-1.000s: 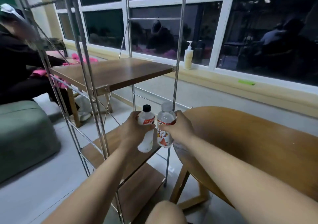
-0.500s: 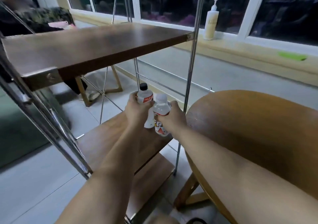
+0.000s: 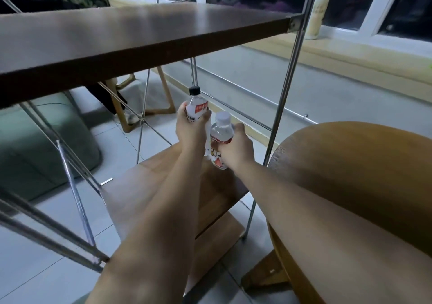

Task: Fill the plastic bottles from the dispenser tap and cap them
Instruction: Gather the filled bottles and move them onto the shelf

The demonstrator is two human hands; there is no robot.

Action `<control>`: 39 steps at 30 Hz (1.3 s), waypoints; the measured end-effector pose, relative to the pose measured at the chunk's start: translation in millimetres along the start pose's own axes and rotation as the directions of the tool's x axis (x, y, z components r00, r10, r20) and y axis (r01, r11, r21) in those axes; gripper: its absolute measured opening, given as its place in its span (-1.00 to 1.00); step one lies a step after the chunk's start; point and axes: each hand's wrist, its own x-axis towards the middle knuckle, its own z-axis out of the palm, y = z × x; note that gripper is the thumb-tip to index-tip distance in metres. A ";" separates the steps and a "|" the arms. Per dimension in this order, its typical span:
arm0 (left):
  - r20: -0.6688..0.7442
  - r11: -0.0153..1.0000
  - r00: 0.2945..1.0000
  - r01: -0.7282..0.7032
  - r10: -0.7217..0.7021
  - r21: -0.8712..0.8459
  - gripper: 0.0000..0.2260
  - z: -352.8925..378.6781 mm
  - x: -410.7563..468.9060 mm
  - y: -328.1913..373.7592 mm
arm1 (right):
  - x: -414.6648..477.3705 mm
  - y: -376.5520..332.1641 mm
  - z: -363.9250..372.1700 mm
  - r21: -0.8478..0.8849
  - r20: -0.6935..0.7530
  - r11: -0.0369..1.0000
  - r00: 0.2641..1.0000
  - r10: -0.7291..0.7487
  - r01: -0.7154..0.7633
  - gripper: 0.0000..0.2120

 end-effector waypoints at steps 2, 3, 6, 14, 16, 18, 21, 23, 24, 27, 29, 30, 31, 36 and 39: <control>-0.014 1.000 1.000 -0.010 0.010 -0.028 -0.48 4.2 5.7 -3.3 | 6.0 -0.4 1.0 0.007 0.014 1.000 1.000 -0.003 0.003 -0.56; -0.019 0.999 1.000 -0.012 0.011 -0.031 -0.47 6.4 8.3 -3.9 | 8.4 -0.8 1.0 0.011 0.021 1.000 1.000 -0.003 0.003 -0.57; -0.019 0.999 0.999 -0.033 0.033 -0.013 -0.46 10.5 17.5 -4.0 | 17.0 -3.5 4.4 0.006 0.041 1.000 0.999 -0.010 0.009 -0.54; -0.009 0.997 0.997 -0.078 0.079 0.026 -0.41 6.0 38.2 -15.7 | 28.4 -5.2 14.1 -0.011 0.094 0.998 0.993 -0.065 0.066 -0.49; -0.011 0.996 0.996 -0.084 0.084 0.037 -0.36 6.3 39.5 -19.3 | 27.5 -0.9 16.2 -0.019 0.090 0.997 0.993 -0.073 0.075 -0.47; -0.018 0.997 0.997 -0.069 0.069 0.023 -0.28 6.7 38.6 -20.4 | 25.7 0.5 16.0 -0.033 0.094 0.997 0.993 -0.065 0.068 -0.45; -0.038 0.999 0.999 0.000 -0.001 -0.036 -0.18 3.4 30.6 -16.3 | 21.0 -2.7 14.2 -0.045 0.114 0.998 0.993 -0.036 0.042 -0.36; -0.066 0.996 0.996 0.046 -0.051 -0.071 -0.22 0.8 20.3 -15.4 | 15.8 -4.7 11.5 -0.072 0.129 0.997 0.992 -0.007 0.017 -0.29; -0.095 0.996 0.993 0.058 -0.064 -0.070 -0.28 -1.1 13.6 -15.3 | 12.3 -5.8 9.7 -0.086 0.128 0.996 0.992 0.000 0.011 -0.27; -0.151 0.996 0.985 0.070 -0.079 -0.061 -0.45 -12.5 -9.6 -10.7 | -4.2 -11.9 0.3 -0.108 0.106 0.994 0.994 0.010 0.002 -0.24; -0.133 0.996 0.988 0.066 -0.073 -0.059 -0.51 -21.7 -28.9 -2.6 | -18.7 -17.6 -9.5 -0.097 0.106 0.995 0.994 0.024 -0.014 -0.28; -0.106 0.997 0.992 0.057 -0.062 -0.053 -0.54 -26.5 -39.7 3.5 | -25.7 -20.3 -15.7 -0.090 0.109 0.996 0.994 0.030 -0.020 -0.32; -0.073 0.998 0.996 0.043 -0.046 -0.037 -0.57 -31.1 -52.2 11.6 | -33.1 -22.6 -22.9 -0.083 0.113 0.996 0.993 0.036 -0.027 -0.36; 0.154 0.993 0.987 -0.060 0.044 0.102 -0.83 -54.2 -108.4 62.8 | -81.5 -35.8 -71.4 -0.094 0.067 0.996 0.998 0.009 -0.002 -0.44; 0.304 0.985 0.949 -0.123 0.081 0.122 -0.87 -60.8 -151.7 104.1 | -120.5 -42.6 -108.9 -0.053 0.007 0.999 1.000 0.009 -0.009 -0.54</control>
